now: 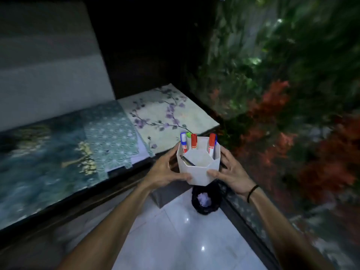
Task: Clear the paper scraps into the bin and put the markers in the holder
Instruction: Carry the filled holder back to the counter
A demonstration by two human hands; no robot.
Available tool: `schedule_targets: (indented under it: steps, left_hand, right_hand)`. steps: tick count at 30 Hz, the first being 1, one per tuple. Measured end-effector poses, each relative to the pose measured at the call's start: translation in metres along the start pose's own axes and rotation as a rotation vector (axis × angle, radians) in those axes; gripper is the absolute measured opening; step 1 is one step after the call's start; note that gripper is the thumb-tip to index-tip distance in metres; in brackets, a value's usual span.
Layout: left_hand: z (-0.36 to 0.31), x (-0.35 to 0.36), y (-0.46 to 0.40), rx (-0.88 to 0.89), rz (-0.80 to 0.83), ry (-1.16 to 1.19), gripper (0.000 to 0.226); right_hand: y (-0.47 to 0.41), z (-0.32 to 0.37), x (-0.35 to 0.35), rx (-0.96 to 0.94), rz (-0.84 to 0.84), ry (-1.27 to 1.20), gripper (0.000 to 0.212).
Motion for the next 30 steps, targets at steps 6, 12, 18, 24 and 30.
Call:
schedule_targets:
  steps: [6, 12, 18, 24, 30]
  left_hand:
    - [-0.027, -0.115, 0.032, -0.03, -0.309, -0.047, 0.108]
    - [-0.002, -0.225, 0.033, -0.087, -0.434, -0.008, 0.112]
    - [0.027, -0.311, 0.023, -0.177, -0.55, 0.005, 0.116]
    - [0.06, -0.369, 0.007, -0.295, -0.612, -0.048, 0.12]
    - [0.078, -0.42, -0.021, -0.333, -0.691, 0.009, 0.104]
  right_hand:
    - [-0.115, 0.047, 0.072, -0.011, 0.204, 0.027, 0.087]
    - [-0.233, 0.047, 0.132, -0.01, 0.311, 0.077, 0.09]
    - [-0.333, 0.04, 0.173, 0.042, 0.433, 0.148, 0.094]
    - [-0.413, 0.014, 0.196, 0.144, 0.508, 0.205, 0.089]
    - [-0.491, 0.003, 0.211, 0.17, 0.581, 0.342, 0.076]
Point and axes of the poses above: each hand's wrist, its own y-axis away from the middle knuckle, its own x-axis out of the palm, z = x × y, the point moved 5 cm from there along -y, towards the middle knuckle, and after that the axes turned 10 degrees about z, right-handed, at the moved point
